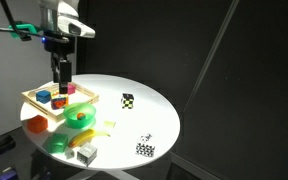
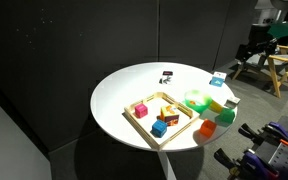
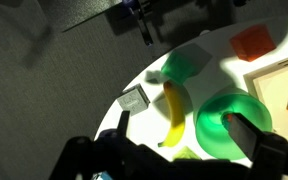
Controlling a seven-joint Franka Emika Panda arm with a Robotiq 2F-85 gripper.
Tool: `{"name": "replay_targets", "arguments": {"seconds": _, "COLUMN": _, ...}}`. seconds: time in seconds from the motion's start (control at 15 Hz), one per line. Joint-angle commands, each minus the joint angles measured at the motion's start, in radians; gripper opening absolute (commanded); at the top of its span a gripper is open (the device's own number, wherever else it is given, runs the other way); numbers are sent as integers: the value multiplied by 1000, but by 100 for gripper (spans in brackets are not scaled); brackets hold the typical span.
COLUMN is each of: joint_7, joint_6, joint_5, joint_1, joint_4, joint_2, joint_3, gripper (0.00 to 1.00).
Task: Put the grey block on top of the orange cube in the crate
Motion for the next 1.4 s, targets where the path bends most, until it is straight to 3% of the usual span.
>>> {"name": "replay_targets", "arguments": {"seconds": 0.0, "joint_7": 41, "joint_6": 75, "joint_5": 0, "joint_1": -21, "joint_4": 46, "joint_2": 94, "joint_3": -32, "gripper": 100}}
{"name": "replay_targets", "arguments": {"seconds": 0.53, "joint_7": 118, "joint_6": 213, "joint_5": 5, "joint_1": -19, "joint_4": 170, "joint_2": 317, "joint_3": -68, "gripper": 100}}
{"name": "replay_targets", "arguments": {"seconds": 1.33, "joint_7": 151, "joint_6": 228, "joint_5": 4, "joint_1": 32, "joint_4": 302, "joint_2": 534, "joint_3": -99, "gripper": 100}}
